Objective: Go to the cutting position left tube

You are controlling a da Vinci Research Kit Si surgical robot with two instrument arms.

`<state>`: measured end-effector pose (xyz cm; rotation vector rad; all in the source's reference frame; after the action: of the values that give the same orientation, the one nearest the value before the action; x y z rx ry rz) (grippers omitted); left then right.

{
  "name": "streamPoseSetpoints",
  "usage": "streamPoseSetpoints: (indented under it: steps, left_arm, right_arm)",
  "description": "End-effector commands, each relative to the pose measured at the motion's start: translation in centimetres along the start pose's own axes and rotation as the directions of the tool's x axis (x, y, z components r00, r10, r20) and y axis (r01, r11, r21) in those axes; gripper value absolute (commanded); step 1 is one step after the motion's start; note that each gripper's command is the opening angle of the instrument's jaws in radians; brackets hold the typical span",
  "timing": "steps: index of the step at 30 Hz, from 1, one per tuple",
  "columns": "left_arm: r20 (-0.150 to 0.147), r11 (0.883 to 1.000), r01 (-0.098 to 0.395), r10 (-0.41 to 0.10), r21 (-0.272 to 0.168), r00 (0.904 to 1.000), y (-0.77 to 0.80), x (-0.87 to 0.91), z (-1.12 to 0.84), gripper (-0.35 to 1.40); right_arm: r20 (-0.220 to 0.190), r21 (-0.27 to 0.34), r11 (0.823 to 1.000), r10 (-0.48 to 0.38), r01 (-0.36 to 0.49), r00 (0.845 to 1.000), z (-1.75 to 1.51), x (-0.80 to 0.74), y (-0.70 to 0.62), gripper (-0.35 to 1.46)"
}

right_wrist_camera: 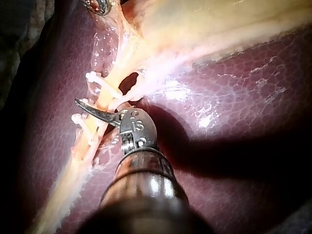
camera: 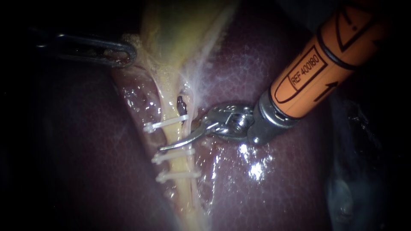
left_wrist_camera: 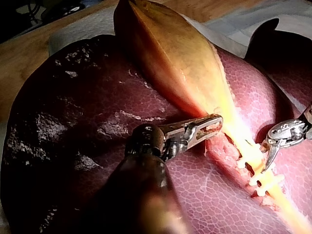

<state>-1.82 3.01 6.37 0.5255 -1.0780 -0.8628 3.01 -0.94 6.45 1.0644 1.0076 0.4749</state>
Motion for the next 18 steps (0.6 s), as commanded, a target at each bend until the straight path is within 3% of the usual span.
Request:
streamPoseSetpoints:
  steps: [1,9,18]
  left_arm:
    - [0.000,1.000,0.000,0.000,0.000,1.0000,0.00,0.00,0.00,-0.35]
    - [0.000,1.000,0.000,0.000,0.000,1.0000,0.00,0.00,-0.01,-0.35]
    - [0.000,1.000,0.000,0.000,0.000,1.0000,0.00,0.00,-0.01,-0.35]
  right_arm:
    - [0.005,-0.001,1.000,-0.002,0.002,1.000,0.00,-0.02,0.00,1.34]
    - [0.064,-0.066,0.998,-0.003,0.007,0.998,-0.25,-0.21,0.02,1.31]
    - [0.090,-0.115,0.993,-0.005,0.015,0.996,-0.61,-0.41,-0.06,1.33]
